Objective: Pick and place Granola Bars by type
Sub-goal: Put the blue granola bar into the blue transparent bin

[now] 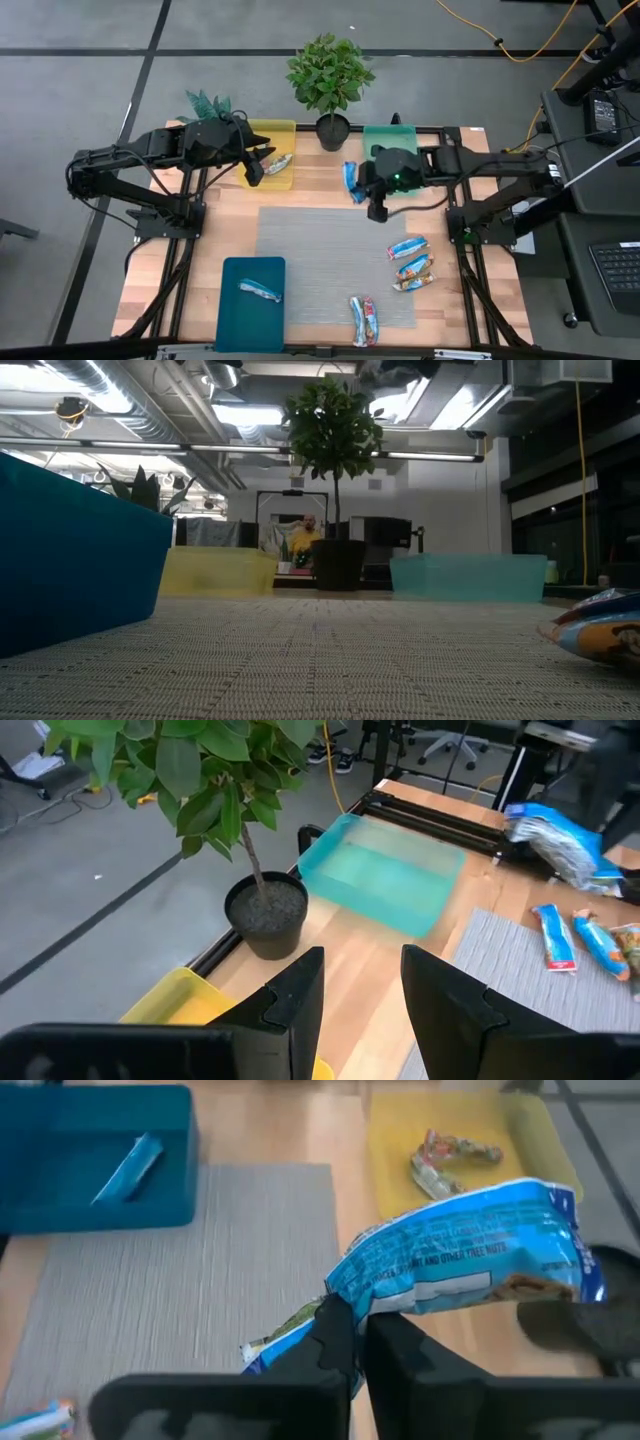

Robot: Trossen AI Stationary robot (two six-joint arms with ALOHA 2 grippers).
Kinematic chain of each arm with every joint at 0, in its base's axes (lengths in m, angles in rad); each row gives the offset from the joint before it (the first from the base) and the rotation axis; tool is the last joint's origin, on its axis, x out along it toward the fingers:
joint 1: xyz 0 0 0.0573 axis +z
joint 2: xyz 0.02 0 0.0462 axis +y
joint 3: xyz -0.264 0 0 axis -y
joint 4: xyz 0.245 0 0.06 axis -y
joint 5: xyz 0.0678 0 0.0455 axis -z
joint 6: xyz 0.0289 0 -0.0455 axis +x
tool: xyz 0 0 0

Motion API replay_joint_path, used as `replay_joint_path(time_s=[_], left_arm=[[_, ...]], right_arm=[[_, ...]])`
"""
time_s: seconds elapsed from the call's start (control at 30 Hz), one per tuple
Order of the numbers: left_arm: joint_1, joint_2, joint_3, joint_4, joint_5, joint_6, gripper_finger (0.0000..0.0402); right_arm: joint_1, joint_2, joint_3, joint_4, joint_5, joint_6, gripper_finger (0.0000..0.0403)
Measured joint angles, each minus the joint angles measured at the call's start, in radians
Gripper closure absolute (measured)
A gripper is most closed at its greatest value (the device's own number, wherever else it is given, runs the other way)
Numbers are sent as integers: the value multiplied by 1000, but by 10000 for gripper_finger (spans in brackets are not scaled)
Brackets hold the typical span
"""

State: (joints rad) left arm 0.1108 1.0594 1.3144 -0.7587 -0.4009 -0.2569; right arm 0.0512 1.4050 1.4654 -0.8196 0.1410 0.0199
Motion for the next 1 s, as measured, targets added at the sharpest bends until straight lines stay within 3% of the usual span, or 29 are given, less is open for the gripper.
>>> replay_joint_path(time_s=[0.23,0.37,0.6,0.83,1.0], left_arm=[[0,1,0,0,3,-10,274],[0,4,0,12,25,-19,274],[0,24,0,198,165,13,274],[-1,54,0,355,291,43,274],[-3,89,0,399,407,44,274]], right_arm=[[14,-13,0,43,-3,-48,379],[14,-33,0,125,-56,-92,368],[14,-71,0,320,-206,-240,391],[-18,-73,0,359,-225,-314,362],[-48,-67,0,421,-281,-361,375]])
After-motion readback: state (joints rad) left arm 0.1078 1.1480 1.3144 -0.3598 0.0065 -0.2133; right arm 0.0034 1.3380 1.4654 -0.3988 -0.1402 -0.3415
